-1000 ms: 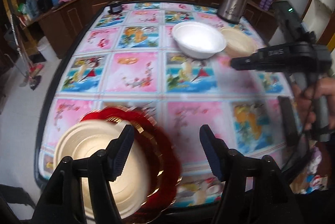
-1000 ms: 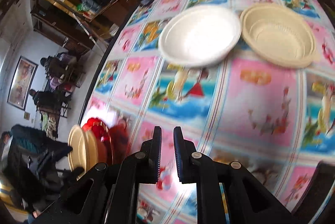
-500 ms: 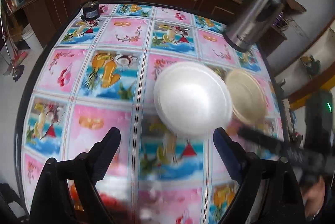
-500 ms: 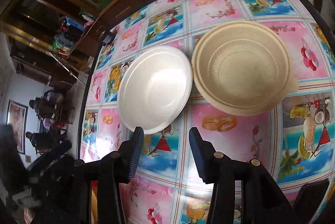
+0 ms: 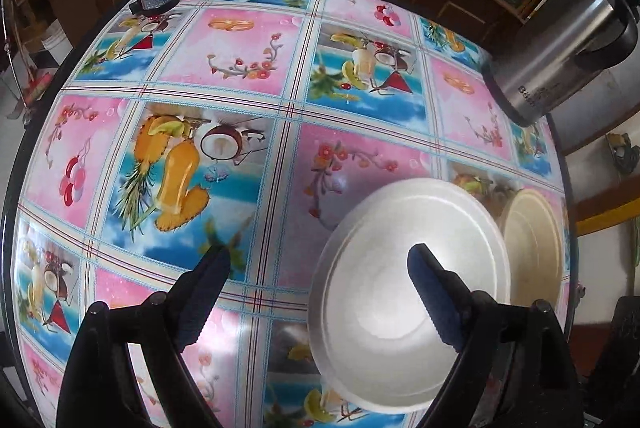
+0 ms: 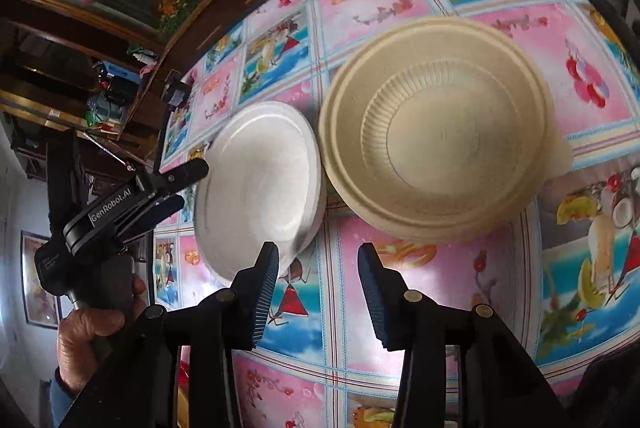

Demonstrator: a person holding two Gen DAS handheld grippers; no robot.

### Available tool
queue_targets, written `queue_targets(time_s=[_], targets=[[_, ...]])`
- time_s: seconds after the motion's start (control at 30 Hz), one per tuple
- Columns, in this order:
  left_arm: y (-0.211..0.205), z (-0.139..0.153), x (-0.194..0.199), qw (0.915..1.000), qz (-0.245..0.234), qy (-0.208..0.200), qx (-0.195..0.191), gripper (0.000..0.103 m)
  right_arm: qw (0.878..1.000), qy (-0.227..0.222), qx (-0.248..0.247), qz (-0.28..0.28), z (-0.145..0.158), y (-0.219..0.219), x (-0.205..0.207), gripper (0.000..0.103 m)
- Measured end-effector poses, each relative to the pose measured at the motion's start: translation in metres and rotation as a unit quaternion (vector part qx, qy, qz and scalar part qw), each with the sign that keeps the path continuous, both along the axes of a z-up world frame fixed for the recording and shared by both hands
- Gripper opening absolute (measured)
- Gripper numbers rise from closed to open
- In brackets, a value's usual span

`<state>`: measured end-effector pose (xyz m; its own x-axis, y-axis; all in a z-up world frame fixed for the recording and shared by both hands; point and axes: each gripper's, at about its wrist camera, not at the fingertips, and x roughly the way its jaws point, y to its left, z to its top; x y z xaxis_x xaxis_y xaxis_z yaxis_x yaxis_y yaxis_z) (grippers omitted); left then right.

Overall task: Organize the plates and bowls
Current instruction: 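Move the left gripper to the white foam bowl and grasp its rim, then lift and carry the white foam bowl over the plate stack with the left gripper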

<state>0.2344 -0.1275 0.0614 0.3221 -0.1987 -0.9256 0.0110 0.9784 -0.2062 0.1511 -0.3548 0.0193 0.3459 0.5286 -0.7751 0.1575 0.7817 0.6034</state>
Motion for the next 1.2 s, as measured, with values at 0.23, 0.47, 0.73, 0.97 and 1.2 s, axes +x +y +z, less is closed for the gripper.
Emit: queue_targets(time_s=[0.23,0.47,0.73,0.97,1.2], targets=[[-0.007,-0.008,-0.010,0.9996,-0.024,0.011,-0.011,0.020,0.999,0.007,0.031,0.000,-0.017,0.011,0.010,0.017],[-0.014,0.016,-0.070,0.9982,-0.060,-0.007,0.009,0.020,0.999,-0.006,0.011,0.030,0.003,0.012,-0.016,0.012],[-0.036,0.037,-0.198,0.9928,-0.116,-0.027,0.005,0.020,0.994,0.002,0.015,0.107,0.030,-0.011,-0.104,0.012],[-0.056,0.010,-0.289,0.9868,-0.150,-0.039,0.048,0.020,0.991,0.023,0.007,0.133,0.019,-0.028,-0.180,0.012],[-0.057,-0.012,-0.325,0.9825,-0.161,-0.046,0.082,0.020,0.988,0.009,-0.035,0.150,0.004,-0.016,-0.223,0.012]])
